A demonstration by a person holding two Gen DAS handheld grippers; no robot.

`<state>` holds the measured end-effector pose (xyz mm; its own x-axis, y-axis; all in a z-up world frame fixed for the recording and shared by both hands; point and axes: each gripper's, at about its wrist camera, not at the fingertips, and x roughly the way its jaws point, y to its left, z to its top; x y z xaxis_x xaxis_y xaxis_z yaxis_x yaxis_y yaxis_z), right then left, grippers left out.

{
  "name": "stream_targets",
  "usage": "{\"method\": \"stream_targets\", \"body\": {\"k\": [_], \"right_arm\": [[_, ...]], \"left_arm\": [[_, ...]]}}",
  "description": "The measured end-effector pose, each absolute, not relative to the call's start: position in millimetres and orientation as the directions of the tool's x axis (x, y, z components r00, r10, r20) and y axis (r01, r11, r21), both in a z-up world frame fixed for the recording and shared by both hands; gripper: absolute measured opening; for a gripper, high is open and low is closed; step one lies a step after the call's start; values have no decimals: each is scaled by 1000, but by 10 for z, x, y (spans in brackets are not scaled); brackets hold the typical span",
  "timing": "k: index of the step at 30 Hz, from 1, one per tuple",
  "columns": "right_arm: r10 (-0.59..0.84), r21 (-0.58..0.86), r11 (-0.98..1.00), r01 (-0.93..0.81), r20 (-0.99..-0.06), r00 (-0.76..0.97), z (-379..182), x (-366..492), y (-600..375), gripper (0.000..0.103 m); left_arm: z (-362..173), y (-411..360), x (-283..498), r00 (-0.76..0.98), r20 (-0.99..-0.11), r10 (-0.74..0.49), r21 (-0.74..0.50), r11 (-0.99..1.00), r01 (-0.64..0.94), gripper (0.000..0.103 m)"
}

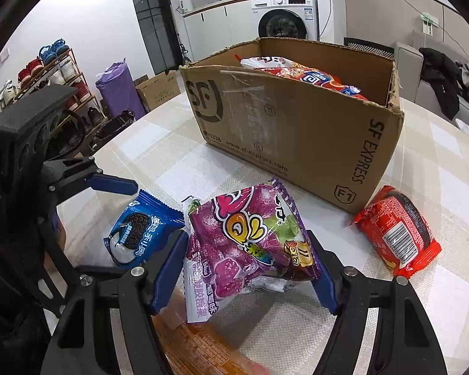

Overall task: Organize snacks
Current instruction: 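Close left gripper on the blue Oreo pack while right gripper closes on the purple candy bag, then lift the blue Oreo pack with left tool while right tool lifts the purple candy bag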

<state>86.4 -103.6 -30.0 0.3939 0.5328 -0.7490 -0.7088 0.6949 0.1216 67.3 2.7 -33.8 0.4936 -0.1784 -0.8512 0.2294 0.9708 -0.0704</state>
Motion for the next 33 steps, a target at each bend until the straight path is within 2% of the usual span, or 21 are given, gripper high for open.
{"method": "stream_targets", "body": {"k": [4, 7, 9, 13, 15, 33], "right_arm": [[536, 121, 697, -706, -743, 402, -274, 863, -1057, 74], [538, 121, 700, -703, -737, 409, -251, 864, -1079, 74], [540, 122, 701, -703, -734, 412, -228, 845, -1112, 74], [544, 122, 702, -702, -729, 417, -205, 835, -1128, 74], [546, 122, 700, -703, -727, 418, -197, 829, -1134, 74], [562, 119, 698, -706, -702, 437, -86, 759, -1217, 74]], "left_arm": [[-378, -53, 686, 489, -855, -174, -61, 969, 238, 95], [-374, -71, 698, 494, -853, -170, -52, 969, 243, 87], [-362, -54, 698, 500, -851, -162, -43, 970, 241, 73], [-343, 7, 714, 509, -844, -171, -54, 970, 236, 58], [-336, 33, 719, 514, -840, -175, -59, 970, 234, 43], [-72, 134, 567, 605, -777, -175, -59, 976, 208, 41]]}}
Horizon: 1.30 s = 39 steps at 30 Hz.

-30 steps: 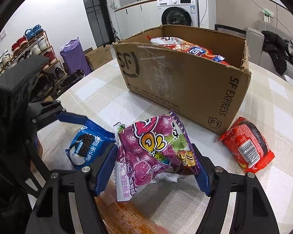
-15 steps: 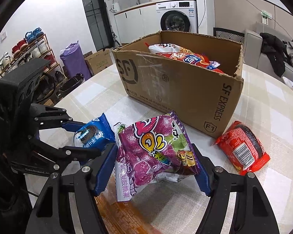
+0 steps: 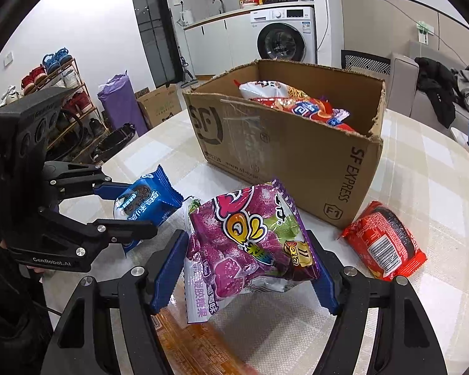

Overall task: Organize snacks
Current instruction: 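Lift the blue Oreo pack with left tool while right tool lifts the purple candy bag, then carry the Oreo pack over the box with left tool while right tool carries the candy bag in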

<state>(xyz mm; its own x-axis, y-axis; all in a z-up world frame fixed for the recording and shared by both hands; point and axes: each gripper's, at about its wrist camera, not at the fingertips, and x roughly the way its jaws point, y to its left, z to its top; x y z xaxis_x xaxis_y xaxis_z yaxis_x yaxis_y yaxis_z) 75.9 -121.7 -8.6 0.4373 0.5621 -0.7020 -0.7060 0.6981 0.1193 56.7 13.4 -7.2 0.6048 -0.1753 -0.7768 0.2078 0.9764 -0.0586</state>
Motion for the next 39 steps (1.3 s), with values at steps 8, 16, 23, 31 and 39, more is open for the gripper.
{"method": "stream_targets", "body": {"k": [8, 16, 23, 31, 39], "right_arm": [[577, 116, 696, -709, -677, 456, 12, 682, -1299, 74], [607, 136, 693, -708, -639, 472, 163, 620, -1408, 74], [624, 141, 691, -709, -611, 487, 297, 553, -1461, 74], [630, 136, 701, -700, -577, 520, 377, 507, -1478, 74], [639, 125, 707, -696, -533, 554, 425, 488, -1504, 74]], "left_arm": [[88, 206, 467, 647, -742, -175, -67, 980, 189, 41], [255, 312, 344, 680, -712, -176, -84, 982, 166, 41], [362, 328, 272, 706, -688, -168, -81, 984, 156, 41], [457, 318, 188, 740, -656, -147, -60, 988, 143, 41], [521, 381, 183, 757, -632, -165, -86, 986, 143, 41]]}}
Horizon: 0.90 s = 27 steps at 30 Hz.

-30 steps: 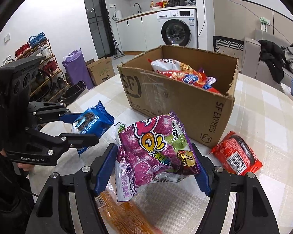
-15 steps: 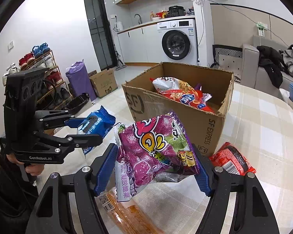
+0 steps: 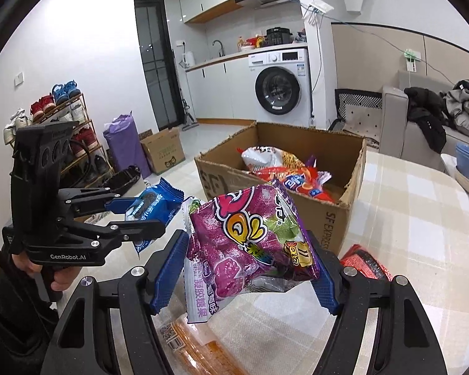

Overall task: Organize snacks
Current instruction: 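Carry the Oreo pack over the box with left tool while right tool carries the candy bag in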

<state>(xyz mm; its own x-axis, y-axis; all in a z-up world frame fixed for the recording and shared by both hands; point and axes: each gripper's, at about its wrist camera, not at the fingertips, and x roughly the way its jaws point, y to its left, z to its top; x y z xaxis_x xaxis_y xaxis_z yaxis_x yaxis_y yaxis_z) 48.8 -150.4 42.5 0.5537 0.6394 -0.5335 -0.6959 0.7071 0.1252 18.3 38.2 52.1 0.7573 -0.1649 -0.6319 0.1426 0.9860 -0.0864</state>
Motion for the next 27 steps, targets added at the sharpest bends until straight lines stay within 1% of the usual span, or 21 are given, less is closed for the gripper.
{"method": "stream_targets", "body": {"k": [6, 13, 17, 27], "right_arm": [[631, 125, 729, -673, -504, 590, 462, 509, -1544, 74], [626, 131, 750, -649, -459, 630, 549, 510, -1626, 74], [616, 129, 761, -636, -449, 647, 583, 517, -1645, 74], [603, 143, 783, -606, -417, 680, 686, 632, -1639, 74]], "left_arm": [[577, 403, 185, 778, -605, -169, -108, 986, 131, 41], [727, 473, 188, 805, -576, -139, -90, 990, 106, 41], [784, 517, 213, 813, -566, -136, -97, 990, 99, 41], [964, 455, 467, 839, -531, -121, -66, 993, 101, 41]]}}
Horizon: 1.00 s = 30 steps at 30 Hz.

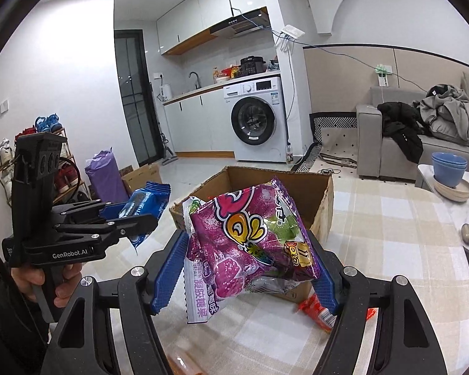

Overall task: Organize snacks
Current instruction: 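Carry the Oreo pack over the box with left tool while right tool carries the candy bag in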

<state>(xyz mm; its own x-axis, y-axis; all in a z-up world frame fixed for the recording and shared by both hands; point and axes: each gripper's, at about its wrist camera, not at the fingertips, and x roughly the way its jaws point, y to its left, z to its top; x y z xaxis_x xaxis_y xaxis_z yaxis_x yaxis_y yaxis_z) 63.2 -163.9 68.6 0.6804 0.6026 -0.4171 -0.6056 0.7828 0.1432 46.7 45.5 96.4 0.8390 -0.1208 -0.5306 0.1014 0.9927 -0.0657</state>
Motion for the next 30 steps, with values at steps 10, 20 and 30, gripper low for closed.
{"method": "stream_targets", "body": {"k": [10, 20, 30], "right_arm": [[600, 146, 788, -598, -399, 694, 789, 834, -1541, 74], [593, 145, 795, -589, -392, 704, 750, 1082, -1460, 74], [581, 149, 804, -576, -403, 707, 671, 1281, -1388, 74]], "left_arm": [[1090, 474, 684, 856, -502, -122, -65, 993, 104, 41], [1045, 496, 1038, 853, -511, -108, -68, 994, 85, 41], [913, 406, 1372, 846, -527, -79, -46, 997, 64, 41]]}}
